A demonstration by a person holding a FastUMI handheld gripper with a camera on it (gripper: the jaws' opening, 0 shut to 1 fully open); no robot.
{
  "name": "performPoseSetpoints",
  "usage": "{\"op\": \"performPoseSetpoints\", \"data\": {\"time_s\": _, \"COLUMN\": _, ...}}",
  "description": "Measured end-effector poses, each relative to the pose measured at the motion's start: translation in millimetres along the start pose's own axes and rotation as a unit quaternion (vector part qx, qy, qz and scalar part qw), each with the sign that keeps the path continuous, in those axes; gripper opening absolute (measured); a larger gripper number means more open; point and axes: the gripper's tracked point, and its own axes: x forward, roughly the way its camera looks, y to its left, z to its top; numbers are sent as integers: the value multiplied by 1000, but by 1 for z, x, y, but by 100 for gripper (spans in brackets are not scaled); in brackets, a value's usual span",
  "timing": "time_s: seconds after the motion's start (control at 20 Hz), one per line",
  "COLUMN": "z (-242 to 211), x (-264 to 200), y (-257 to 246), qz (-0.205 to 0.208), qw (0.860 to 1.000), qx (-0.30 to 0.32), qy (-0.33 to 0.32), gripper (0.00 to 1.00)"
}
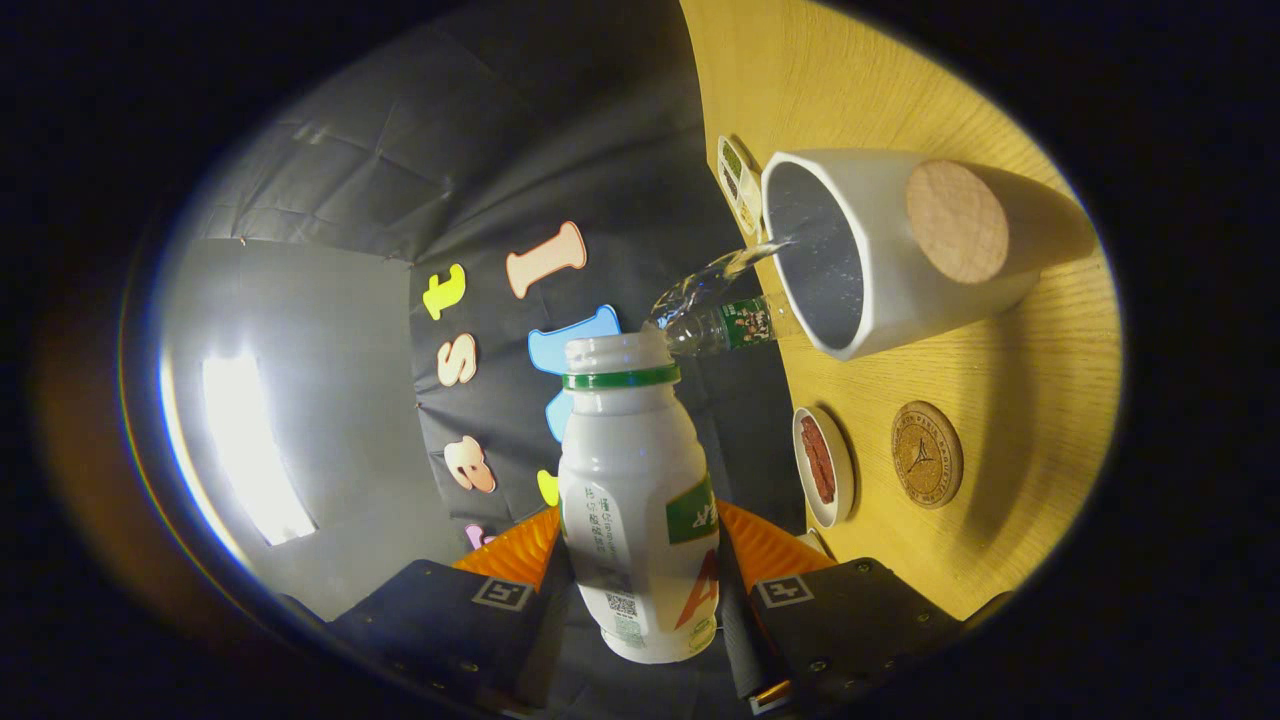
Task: Take the bottle from table, then pour the juice into the cup, finally place the bottle on the coaster
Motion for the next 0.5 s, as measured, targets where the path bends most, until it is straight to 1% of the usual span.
{"op": "performPoseSetpoints", "data": {"time_s": 0.5, "z": 0, "x": 0, "y": 2, "qz": 7, "qw": 1000, "qx": 11, "qy": 1, "gripper": 66}}
